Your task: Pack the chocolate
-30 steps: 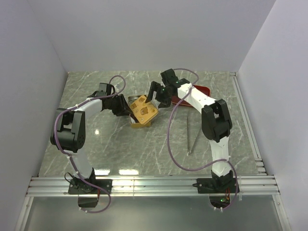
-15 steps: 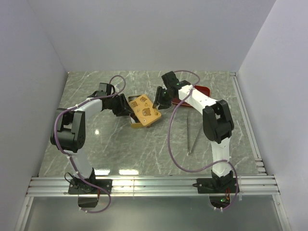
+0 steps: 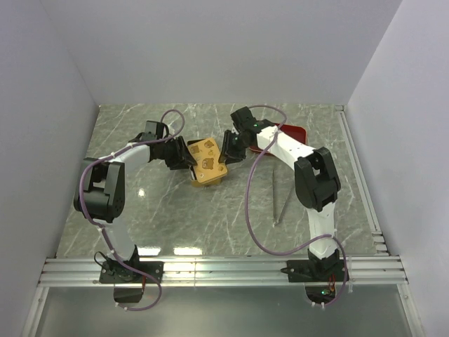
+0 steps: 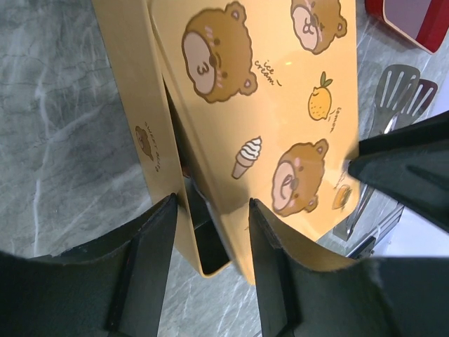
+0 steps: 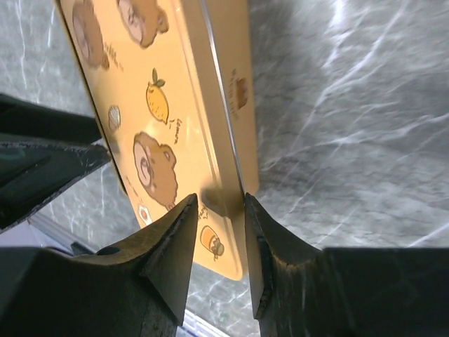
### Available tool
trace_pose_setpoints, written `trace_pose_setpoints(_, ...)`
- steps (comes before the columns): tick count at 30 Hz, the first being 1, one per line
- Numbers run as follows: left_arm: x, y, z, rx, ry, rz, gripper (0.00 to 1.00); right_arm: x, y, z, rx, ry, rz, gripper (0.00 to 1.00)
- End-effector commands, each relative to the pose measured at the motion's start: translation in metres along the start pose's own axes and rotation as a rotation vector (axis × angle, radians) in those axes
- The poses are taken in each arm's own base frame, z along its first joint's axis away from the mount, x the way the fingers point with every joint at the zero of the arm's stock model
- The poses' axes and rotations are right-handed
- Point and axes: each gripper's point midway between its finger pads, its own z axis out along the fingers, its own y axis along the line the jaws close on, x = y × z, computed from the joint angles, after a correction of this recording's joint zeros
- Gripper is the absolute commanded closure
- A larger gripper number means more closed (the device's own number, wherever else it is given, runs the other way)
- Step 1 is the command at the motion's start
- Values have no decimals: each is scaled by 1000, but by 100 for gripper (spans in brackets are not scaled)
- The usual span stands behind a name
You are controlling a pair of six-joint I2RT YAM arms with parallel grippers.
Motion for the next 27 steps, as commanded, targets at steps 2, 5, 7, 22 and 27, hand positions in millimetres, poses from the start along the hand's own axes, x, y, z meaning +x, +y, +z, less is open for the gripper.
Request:
trace_pose_setpoints(2,-12,-24,-3,70,-31,43,49,8,10,2,-19,36,-31,60)
trace_pose_setpoints(5,-12,-23,-2,72,-30,41,49,12,8,6,-14,58,-29,60)
trace_pose_setpoints(7,-12,-24,-2,73,-30,43,49,14,7,8,-7,67,-25,60)
trace_pose_setpoints(22,-10,-25,-3,73,-29,47,50,11,9,13,5,73,-32,60)
trace_pose_setpoints(27,-9,-24,-3,70,-26,45,51,7,12,15,-2,71,-35,59)
